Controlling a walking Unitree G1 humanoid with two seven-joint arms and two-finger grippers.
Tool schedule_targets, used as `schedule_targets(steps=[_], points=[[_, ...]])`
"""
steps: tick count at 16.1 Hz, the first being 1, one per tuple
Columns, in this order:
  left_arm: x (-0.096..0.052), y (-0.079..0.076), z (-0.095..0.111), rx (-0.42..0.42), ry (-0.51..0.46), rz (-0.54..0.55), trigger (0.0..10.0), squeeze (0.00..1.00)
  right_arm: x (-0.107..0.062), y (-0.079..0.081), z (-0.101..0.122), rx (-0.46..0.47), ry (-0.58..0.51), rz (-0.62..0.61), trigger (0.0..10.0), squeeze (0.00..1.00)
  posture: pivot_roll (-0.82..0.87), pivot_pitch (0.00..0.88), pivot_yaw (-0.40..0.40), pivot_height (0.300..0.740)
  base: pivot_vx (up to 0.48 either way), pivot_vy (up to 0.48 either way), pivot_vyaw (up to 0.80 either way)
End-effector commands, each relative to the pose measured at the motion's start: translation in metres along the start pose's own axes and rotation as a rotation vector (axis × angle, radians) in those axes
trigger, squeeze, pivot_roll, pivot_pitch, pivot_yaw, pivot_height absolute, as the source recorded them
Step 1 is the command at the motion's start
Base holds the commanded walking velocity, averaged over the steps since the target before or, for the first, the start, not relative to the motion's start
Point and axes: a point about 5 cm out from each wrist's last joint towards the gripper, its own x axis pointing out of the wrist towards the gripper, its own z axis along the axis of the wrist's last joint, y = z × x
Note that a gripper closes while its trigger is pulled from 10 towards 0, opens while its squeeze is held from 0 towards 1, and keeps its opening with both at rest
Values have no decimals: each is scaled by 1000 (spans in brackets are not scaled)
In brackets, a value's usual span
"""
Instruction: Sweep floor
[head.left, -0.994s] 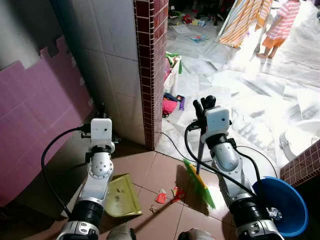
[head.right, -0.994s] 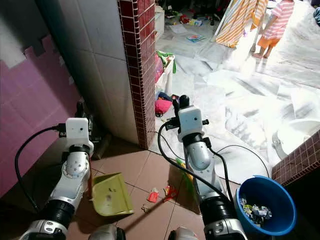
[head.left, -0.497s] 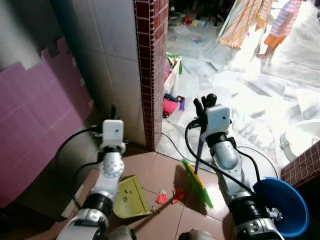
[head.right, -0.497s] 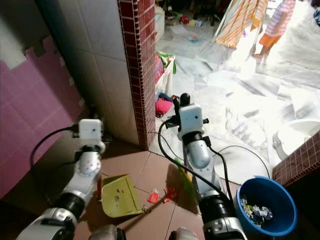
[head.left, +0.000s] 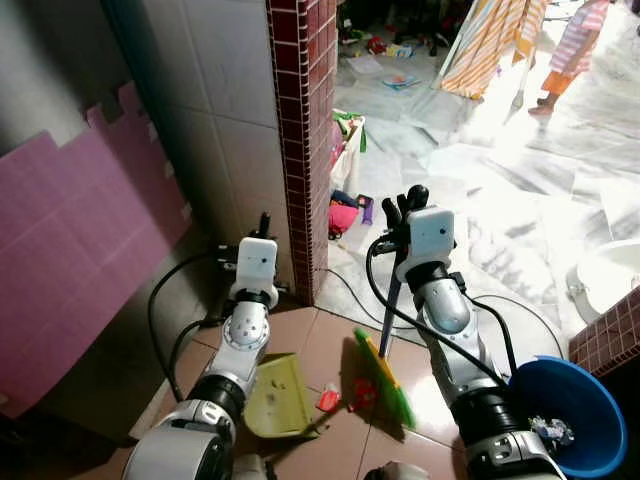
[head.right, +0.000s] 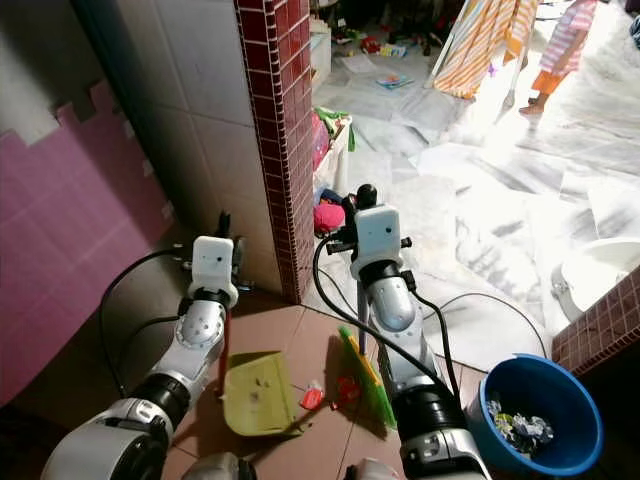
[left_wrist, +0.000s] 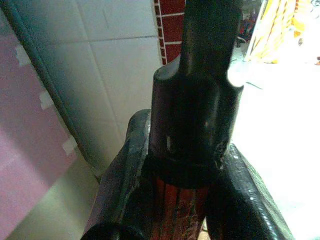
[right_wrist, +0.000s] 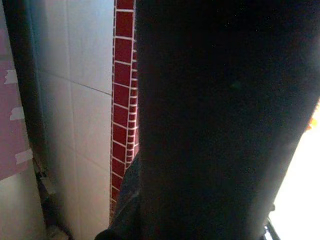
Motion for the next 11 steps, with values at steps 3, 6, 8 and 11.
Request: schedule_targets(steps=[3,6,8,11], points=[[-7,-15,-17,-179,133,-8,10000,0,6,0,-1,69,43,-20,10000,0,-123,0,34,740,0,0,0],[-8,-17,-19,-208,153,-16,10000,0,6,0,-8,123,112,-27,10000,0,-125,0,34,740,0,0,0],[-9,-14,-23,-223,176,-2,10000,0,7,0,-14,226,181,-47,10000,0,-125,0,34,740,0,0,0],[-9,-13,-25,-251,196,-2,10000,0,15,5,-12,396,245,9,10000,0,-126,0,37,740,0,0,0]])
